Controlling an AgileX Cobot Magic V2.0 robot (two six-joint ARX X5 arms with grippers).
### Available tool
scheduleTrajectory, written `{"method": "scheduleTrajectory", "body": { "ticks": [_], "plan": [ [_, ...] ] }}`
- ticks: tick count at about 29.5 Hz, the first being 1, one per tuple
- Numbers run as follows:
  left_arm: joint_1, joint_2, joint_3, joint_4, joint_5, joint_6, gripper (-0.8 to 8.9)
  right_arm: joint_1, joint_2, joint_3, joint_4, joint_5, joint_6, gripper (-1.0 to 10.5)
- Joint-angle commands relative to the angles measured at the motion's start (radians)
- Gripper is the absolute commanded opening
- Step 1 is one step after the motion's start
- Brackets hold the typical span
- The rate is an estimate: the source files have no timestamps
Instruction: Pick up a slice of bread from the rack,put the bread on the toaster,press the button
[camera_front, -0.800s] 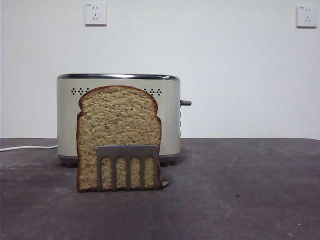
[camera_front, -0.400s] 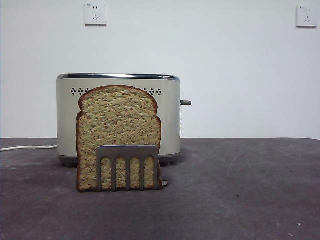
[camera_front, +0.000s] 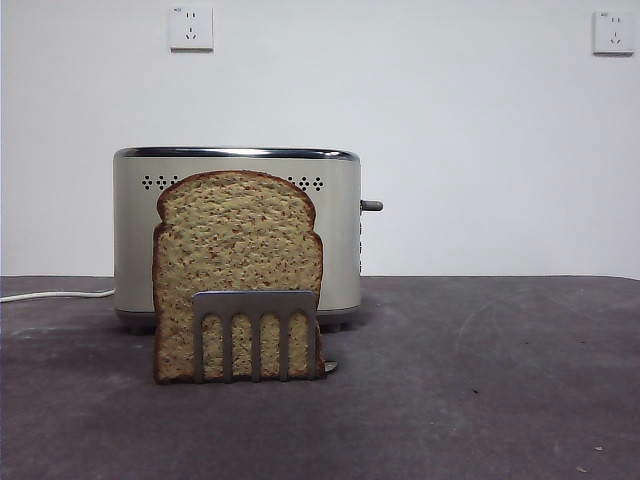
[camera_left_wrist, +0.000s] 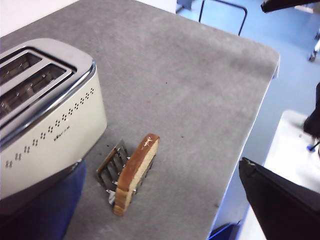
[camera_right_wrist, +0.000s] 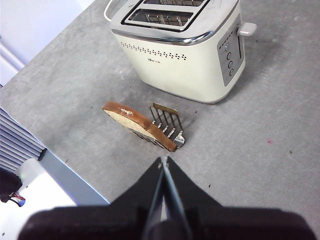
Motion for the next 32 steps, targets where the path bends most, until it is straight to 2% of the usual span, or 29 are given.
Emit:
{"method": "scheduleTrajectory", "body": {
  "ticks": [1,7,13,19,22,23,25,29,32],
  "plan": [
    [-0.07,0.084,0.042,0.0,-0.074,0.061,6.88,0.003,0.003,0.0,0.003,-0.001,-0.009,-0.1],
    [-0.211,0.263,0.1,-0.006,-0.237,0.139,6.87,0.003,0.011,0.0,0.003,-0.001,-0.009,-0.1],
    [-0.319,0.427,0.102,-0.001,-0.349,0.221,6.87,0.003,0.022,0.0,0.003,-0.001,-0.009,-0.1],
    [-0.378,0.58,0.102,0.035,-0.462,0.283,6.87,0.003,0.027,0.0,0.002,-0.001,-0.009,-0.1],
    [-0.381,0.637,0.102,0.043,-0.462,0.286,6.86,0.003,0.027,0.0,0.002,-0.001,-0.009,-0.1],
    [-0.384,0.646,0.102,0.047,-0.463,0.286,6.67,0.003,0.027,0.0,0.002,-0.001,-0.009,-0.1],
    [-0.386,0.663,0.102,0.05,-0.463,0.286,5.41,0.003,0.027,0.0,0.002,-0.001,-0.011,-0.1],
    [-0.386,0.691,0.102,0.051,-0.464,0.289,3.69,0.003,0.029,0.0,0.002,-0.001,-0.015,-0.1],
    [-0.386,0.697,0.102,0.051,-0.464,0.288,1.68,0.003,0.029,0.0,0.002,-0.001,-0.015,-0.1]
  ]
}}
